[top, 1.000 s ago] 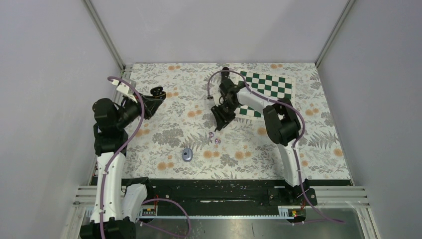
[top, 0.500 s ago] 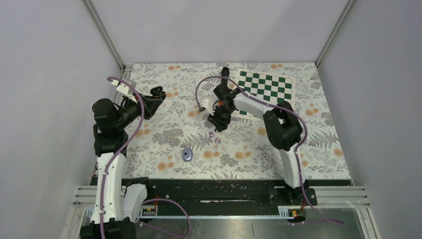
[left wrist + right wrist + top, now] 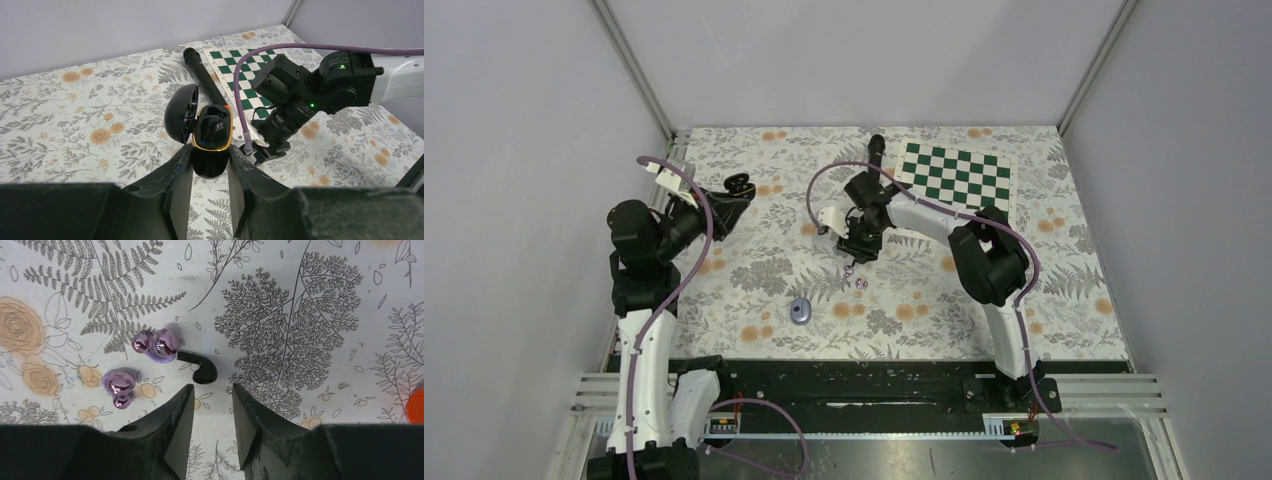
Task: Insert the wireless bluetooth earbuds into the charging case
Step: Pick up the right earbud from the center of the board.
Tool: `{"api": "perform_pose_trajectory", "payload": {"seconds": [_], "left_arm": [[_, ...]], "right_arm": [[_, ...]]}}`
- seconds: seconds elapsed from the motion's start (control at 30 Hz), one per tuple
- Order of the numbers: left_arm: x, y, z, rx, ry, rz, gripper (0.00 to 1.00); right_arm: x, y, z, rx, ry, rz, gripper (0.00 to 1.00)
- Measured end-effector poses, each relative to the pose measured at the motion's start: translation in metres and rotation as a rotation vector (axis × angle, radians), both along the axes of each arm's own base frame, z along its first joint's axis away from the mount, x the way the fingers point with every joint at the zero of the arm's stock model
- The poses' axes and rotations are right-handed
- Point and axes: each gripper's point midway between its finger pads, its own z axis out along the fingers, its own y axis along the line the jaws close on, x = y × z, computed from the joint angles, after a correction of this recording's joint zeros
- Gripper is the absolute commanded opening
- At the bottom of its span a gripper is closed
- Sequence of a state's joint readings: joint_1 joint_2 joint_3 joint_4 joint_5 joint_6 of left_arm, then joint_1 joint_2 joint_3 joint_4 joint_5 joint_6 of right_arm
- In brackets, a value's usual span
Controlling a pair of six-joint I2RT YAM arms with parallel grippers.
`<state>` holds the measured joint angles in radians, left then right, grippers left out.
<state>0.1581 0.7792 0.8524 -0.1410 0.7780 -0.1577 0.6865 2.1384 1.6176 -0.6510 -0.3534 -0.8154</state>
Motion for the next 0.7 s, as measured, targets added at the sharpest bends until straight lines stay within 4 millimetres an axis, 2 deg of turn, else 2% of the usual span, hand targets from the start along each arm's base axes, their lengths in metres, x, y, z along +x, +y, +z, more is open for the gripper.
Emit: {"api": "perform_pose_trajectory", "payload": {"seconds": [0.1, 0.27, 0.53, 0.7], "left_arm": [[0.0, 0.0, -0.001, 0.0, 0.001, 0.001, 0.0], [0.0, 0.001, -0.001, -0.001, 0.002, 0.003, 0.0], [0.001, 0.002, -0.001, -0.001, 0.002, 0.007, 0.0], [0.001, 0.002, -0.001, 0.0, 0.002, 0.009, 0.0]], "right_arm": [[0.004, 0.001, -0.002, 0.001, -0.03, 0.021, 0.41], [0.0, -0.003, -0.008, -0.006, -0.056, 0.094, 0.41], [-0.006, 0.009, -0.006, 0.004, -0.092, 0.177, 0.41], [-0.006, 0.009, -0.006, 0.004, -0.099, 0.189, 0.37]]}}
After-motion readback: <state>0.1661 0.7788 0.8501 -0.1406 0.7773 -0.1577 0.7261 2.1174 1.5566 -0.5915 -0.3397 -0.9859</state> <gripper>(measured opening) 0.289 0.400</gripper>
